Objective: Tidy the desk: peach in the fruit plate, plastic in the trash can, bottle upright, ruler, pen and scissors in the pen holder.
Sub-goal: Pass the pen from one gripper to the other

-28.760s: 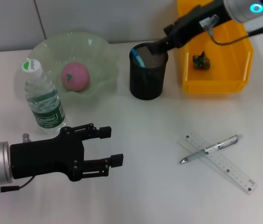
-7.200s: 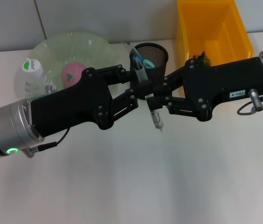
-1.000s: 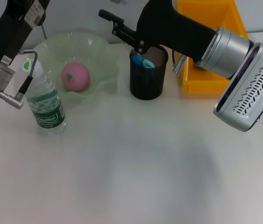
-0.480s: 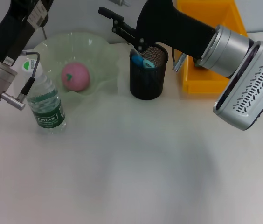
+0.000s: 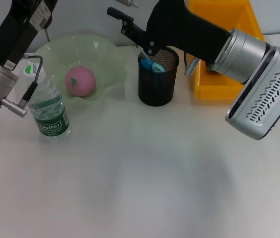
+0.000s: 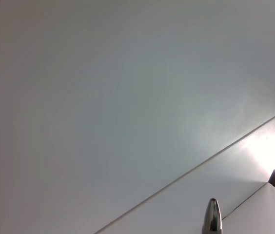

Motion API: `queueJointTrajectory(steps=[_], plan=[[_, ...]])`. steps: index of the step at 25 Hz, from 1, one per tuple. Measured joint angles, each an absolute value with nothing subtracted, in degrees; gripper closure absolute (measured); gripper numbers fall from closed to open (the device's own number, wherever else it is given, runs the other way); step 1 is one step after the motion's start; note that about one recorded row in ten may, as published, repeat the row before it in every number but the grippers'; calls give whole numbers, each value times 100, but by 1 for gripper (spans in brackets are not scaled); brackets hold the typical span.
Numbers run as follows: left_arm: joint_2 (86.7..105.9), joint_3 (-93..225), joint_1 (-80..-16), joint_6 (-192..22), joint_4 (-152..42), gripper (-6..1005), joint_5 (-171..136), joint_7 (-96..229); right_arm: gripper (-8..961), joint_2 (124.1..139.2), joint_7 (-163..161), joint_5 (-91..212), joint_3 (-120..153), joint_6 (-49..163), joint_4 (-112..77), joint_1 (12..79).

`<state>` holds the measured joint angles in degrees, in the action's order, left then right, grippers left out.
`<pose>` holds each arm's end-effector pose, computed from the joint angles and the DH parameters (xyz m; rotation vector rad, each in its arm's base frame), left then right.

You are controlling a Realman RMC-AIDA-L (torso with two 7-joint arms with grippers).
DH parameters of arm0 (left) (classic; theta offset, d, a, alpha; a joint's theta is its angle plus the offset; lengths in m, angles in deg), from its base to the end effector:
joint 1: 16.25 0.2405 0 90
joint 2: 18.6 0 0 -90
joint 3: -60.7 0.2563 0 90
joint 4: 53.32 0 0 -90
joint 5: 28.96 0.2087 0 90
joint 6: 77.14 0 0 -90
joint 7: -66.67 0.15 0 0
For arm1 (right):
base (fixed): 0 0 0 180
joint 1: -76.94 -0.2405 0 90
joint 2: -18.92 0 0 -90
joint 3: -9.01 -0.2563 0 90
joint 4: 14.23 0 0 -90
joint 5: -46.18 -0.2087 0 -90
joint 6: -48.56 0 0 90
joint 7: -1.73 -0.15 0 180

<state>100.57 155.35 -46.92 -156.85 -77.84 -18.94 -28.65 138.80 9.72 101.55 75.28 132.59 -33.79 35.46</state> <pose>-0.1737 0.3671 0.0019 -1.8262 -1.3505 -2.0510 0.1400 0.3791 -0.0217 -1.8849 -0.9041 0.8289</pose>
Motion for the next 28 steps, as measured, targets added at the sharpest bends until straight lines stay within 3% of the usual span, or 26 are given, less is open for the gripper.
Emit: queueJointTrajectory(steps=[28], plan=[[10057, 15606, -4705, -15684, -7819, 701, -1899, -2855, 749, 13879, 934, 10134, 7604, 13325, -3366, 3546]])
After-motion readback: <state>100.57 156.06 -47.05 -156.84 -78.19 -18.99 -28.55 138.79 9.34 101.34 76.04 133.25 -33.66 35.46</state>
